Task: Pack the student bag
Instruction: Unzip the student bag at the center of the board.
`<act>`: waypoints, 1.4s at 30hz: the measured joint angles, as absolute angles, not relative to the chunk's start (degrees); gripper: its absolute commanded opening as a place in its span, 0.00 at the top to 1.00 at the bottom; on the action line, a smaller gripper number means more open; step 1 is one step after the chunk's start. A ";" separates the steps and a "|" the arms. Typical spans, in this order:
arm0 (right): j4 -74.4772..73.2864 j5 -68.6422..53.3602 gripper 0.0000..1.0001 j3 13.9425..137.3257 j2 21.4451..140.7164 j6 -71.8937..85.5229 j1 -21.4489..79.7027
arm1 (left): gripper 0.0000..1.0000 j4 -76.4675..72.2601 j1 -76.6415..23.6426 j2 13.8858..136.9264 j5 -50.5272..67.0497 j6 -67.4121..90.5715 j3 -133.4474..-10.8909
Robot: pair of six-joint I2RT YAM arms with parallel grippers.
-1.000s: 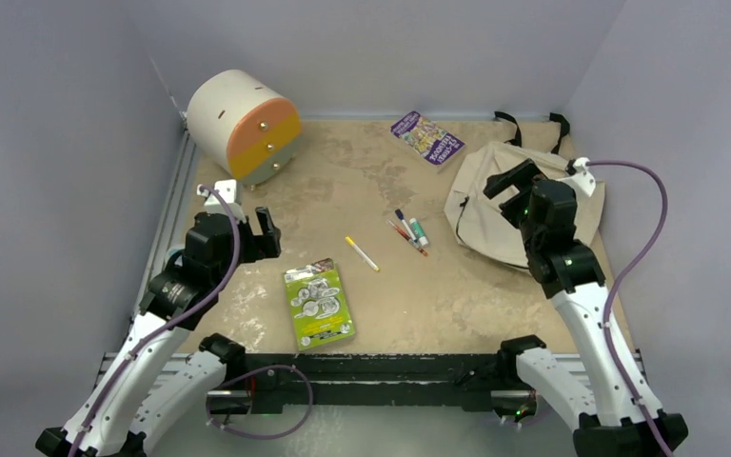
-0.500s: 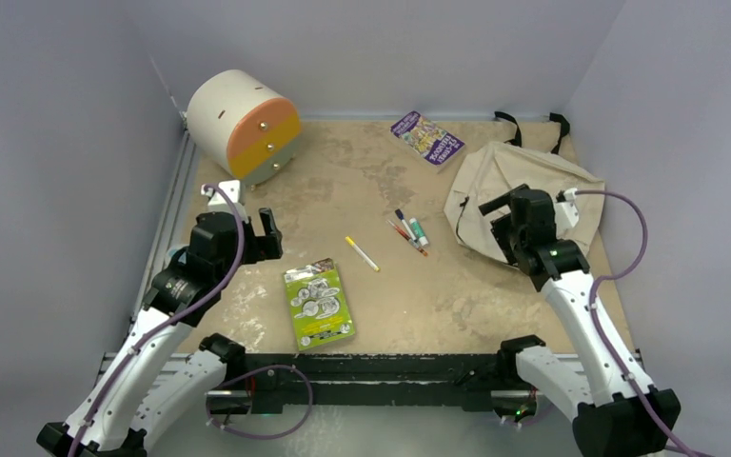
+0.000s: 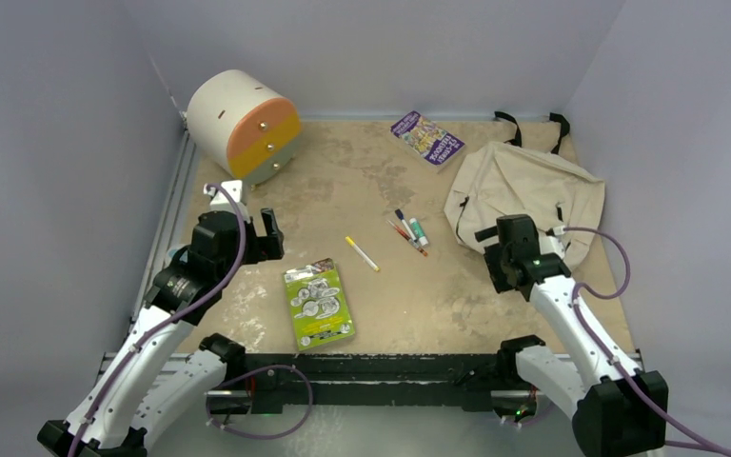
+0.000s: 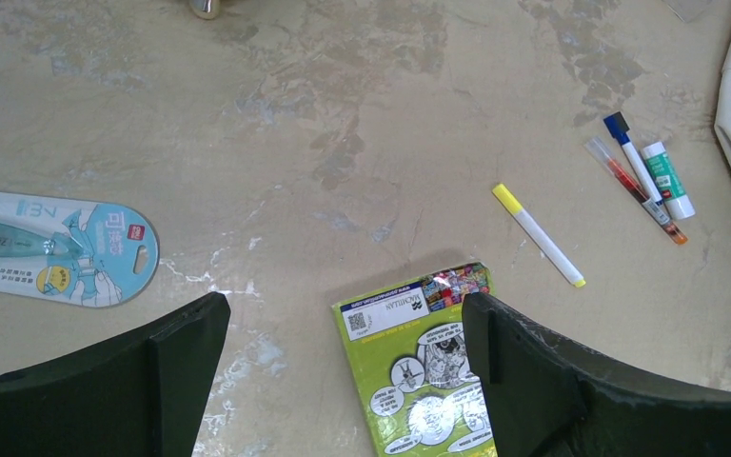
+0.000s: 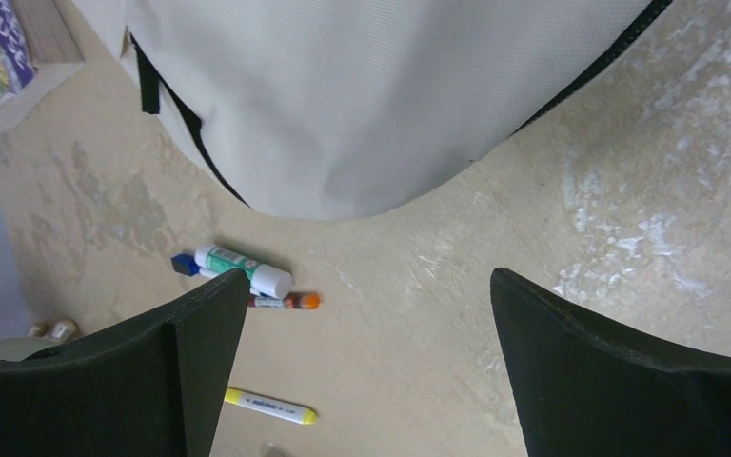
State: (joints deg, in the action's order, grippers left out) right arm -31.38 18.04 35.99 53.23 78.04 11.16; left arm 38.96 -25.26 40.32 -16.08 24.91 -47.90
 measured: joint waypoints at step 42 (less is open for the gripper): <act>-2.94 31.14 0.06 21.50 62.57 100.05 9.61 | 0.09 38.96 -25.26 40.93 -14.33 24.91 -47.90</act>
